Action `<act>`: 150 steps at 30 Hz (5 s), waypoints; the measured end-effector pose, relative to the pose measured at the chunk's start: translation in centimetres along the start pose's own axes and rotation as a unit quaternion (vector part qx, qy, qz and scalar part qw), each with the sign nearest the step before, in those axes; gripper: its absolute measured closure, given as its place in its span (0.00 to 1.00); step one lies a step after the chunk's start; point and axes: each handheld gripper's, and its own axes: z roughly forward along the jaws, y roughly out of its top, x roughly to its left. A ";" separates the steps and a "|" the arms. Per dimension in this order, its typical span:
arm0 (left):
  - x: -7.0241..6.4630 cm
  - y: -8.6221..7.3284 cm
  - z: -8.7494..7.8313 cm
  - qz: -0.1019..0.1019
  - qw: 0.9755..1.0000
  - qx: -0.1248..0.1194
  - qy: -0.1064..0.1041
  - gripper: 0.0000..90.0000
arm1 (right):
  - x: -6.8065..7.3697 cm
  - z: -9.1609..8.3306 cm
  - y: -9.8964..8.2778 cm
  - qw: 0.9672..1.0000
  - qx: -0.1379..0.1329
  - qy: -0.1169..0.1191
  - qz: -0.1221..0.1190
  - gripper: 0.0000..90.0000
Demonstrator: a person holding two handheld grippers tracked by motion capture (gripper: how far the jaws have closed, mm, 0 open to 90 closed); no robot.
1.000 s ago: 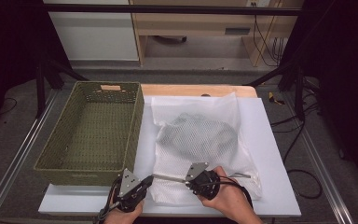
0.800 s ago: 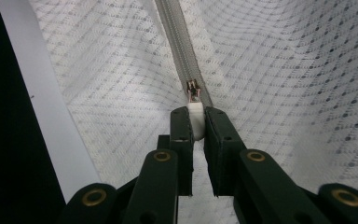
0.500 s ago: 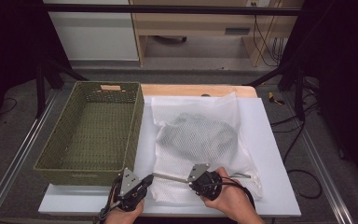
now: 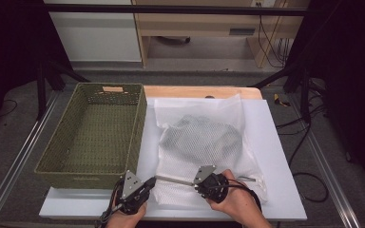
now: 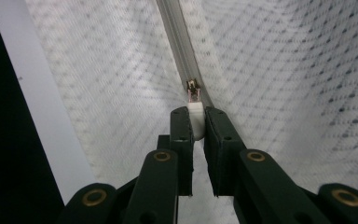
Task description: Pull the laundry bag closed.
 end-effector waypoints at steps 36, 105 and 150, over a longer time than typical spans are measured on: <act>0.0 -0.1 -0.1 0.000 1.000 0.000 0.005 1.00 | -1.1 -0.7 -2.5 1.000 0.011 -0.028 0.005 0.91; 0.1 -0.1 -0.2 -0.006 1.000 0.000 0.008 0.99 | -3.1 -3.6 -7.6 0.996 0.021 -0.069 0.050 0.91; 0.2 0.0 -0.2 -0.005 1.000 0.000 0.012 1.00 | -4.5 -7.7 -12.2 0.992 0.038 -0.089 0.085 0.91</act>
